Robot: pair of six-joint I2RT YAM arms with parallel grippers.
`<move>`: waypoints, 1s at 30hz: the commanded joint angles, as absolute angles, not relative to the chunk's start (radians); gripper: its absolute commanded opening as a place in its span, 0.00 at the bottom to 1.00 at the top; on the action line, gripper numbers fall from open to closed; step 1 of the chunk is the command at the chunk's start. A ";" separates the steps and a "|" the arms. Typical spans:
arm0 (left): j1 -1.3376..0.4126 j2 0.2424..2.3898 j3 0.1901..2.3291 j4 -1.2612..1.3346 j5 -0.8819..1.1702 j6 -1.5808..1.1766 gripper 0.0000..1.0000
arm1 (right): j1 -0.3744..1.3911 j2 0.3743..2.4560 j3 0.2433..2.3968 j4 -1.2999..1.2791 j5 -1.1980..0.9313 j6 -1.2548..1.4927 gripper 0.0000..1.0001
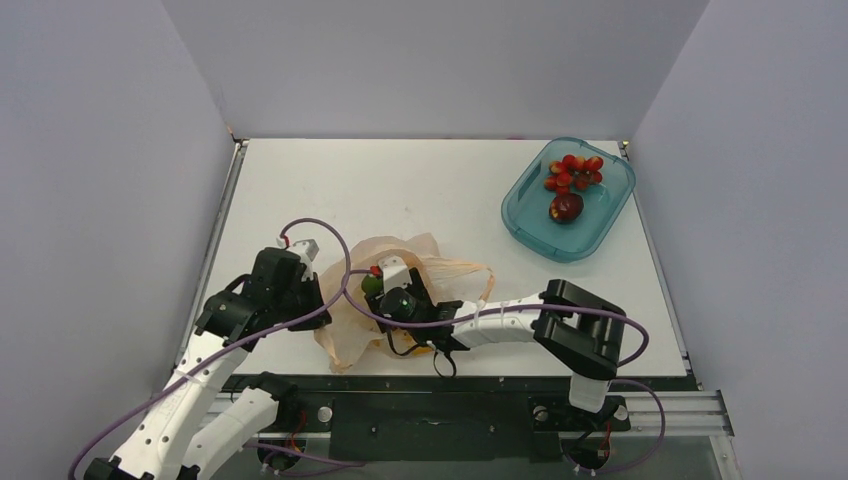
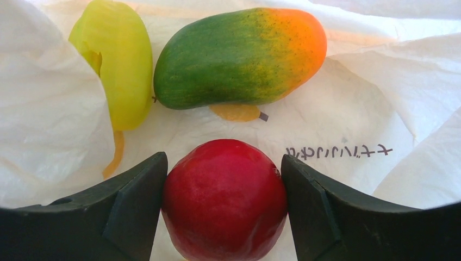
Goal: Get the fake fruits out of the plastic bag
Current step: Take out the fake fruit from the plastic bag.
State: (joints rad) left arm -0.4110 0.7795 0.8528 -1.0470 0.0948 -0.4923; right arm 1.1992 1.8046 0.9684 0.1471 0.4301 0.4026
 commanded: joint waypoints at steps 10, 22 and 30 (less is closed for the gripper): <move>-0.412 0.785 0.878 -0.957 0.019 -0.465 0.00 | 1.190 1.540 0.828 0.316 0.162 0.397 0.00; -0.413 0.744 0.863 -0.948 0.009 -0.484 0.00 | 1.183 1.302 0.826 0.304 -0.046 0.402 0.00; -0.413 0.766 0.860 -0.948 0.008 -0.488 0.00 | 1.148 1.198 0.944 0.155 0.068 0.380 0.00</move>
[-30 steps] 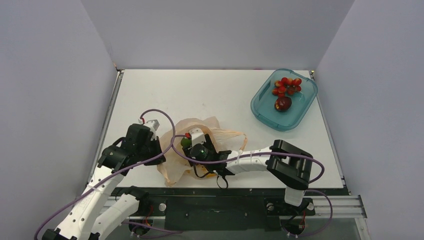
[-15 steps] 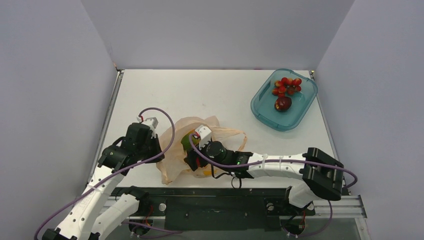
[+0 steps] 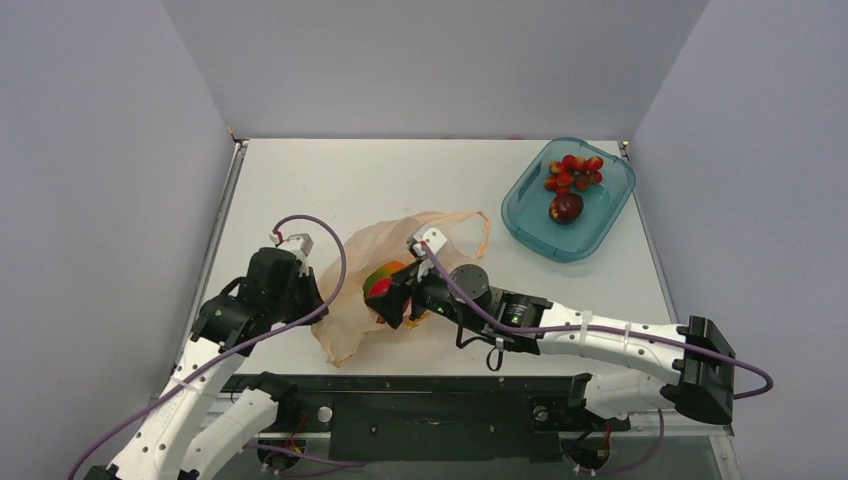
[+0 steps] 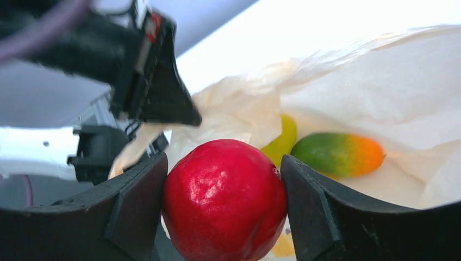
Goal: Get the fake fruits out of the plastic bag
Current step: Take out the fake fruit from the plastic bag, then place the fake fruit in the bin.
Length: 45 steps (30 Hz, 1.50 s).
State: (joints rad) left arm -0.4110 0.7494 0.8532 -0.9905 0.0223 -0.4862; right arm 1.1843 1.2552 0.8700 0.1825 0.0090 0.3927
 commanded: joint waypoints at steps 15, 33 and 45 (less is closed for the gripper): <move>-0.414 0.785 0.856 -0.946 0.009 -0.487 0.00 | 1.072 1.197 1.053 0.140 0.058 0.407 0.00; -0.431 0.734 0.855 -0.947 -0.021 -0.501 0.00 | 0.683 1.098 1.026 0.009 0.837 0.556 0.00; -0.444 0.738 0.854 -0.946 -0.015 -0.497 0.00 | 0.299 1.523 1.147 -0.128 0.609 0.583 0.02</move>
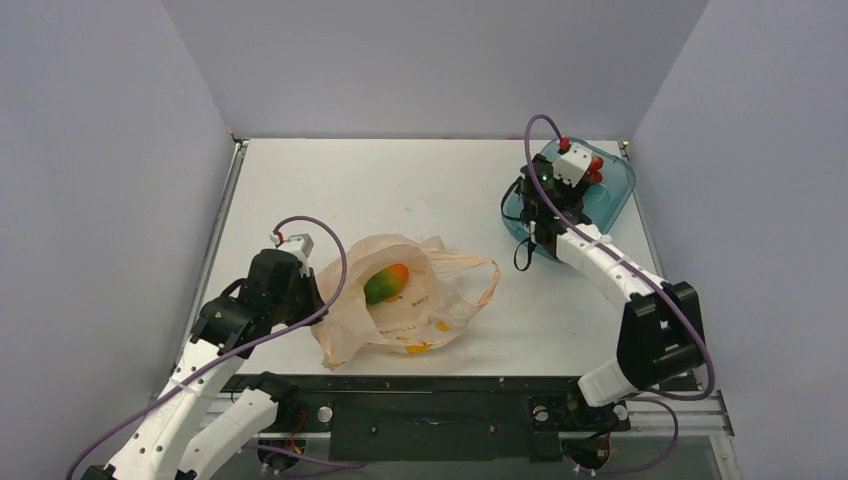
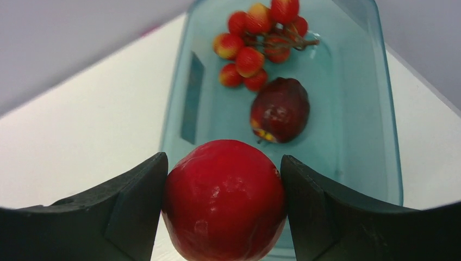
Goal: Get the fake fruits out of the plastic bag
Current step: Place the fake fruit in the bin.
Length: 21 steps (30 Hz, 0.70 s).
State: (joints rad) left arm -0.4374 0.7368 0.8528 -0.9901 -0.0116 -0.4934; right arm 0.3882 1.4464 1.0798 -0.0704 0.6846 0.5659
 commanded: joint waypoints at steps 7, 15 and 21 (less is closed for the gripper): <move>-0.445 0.742 0.854 -0.946 -0.018 -0.499 0.00 | 0.250 1.614 1.162 -0.107 0.540 0.504 0.51; -0.446 0.734 0.853 -0.946 -0.018 -0.501 0.00 | 0.249 1.649 1.209 -0.158 0.508 0.482 0.78; -0.448 0.725 0.854 -0.941 -0.010 -0.496 0.00 | 0.254 1.632 1.217 -0.169 0.500 0.470 0.85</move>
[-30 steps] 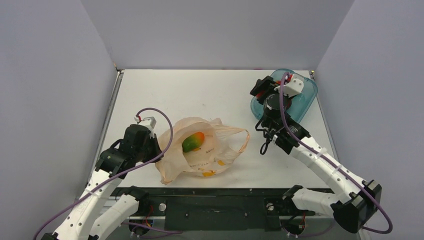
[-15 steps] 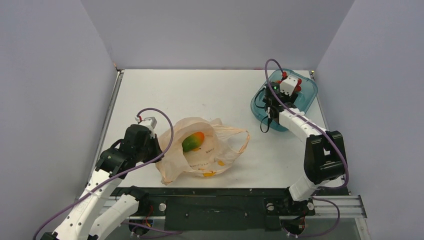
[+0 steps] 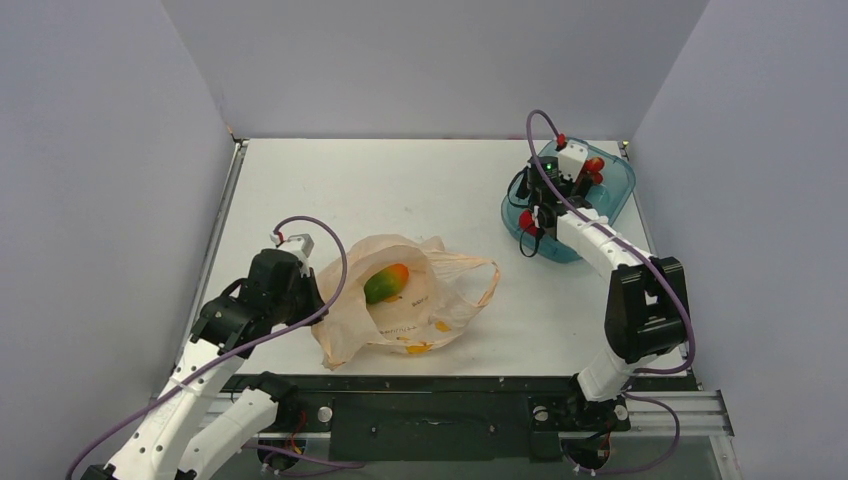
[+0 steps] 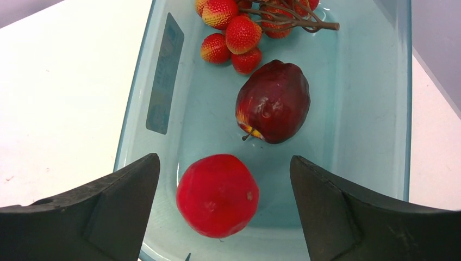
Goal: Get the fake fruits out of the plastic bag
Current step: Place the fake fruit in the bin, then take out the fake fruit from the plastic bag.
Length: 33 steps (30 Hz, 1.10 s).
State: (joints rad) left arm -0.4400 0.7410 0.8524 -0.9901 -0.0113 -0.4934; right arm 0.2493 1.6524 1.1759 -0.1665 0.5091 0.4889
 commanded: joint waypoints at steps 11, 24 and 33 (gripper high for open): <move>-0.448 0.705 0.851 -0.934 0.000 -0.486 0.00 | 0.427 1.436 1.210 -0.166 0.337 0.511 0.83; -0.456 0.728 0.875 -0.990 0.073 -0.496 0.00 | 0.761 1.126 1.185 -0.156 0.087 0.361 0.80; -0.456 0.661 0.834 -1.090 0.053 -0.562 0.00 | 1.135 1.107 1.004 -0.033 0.112 0.267 0.59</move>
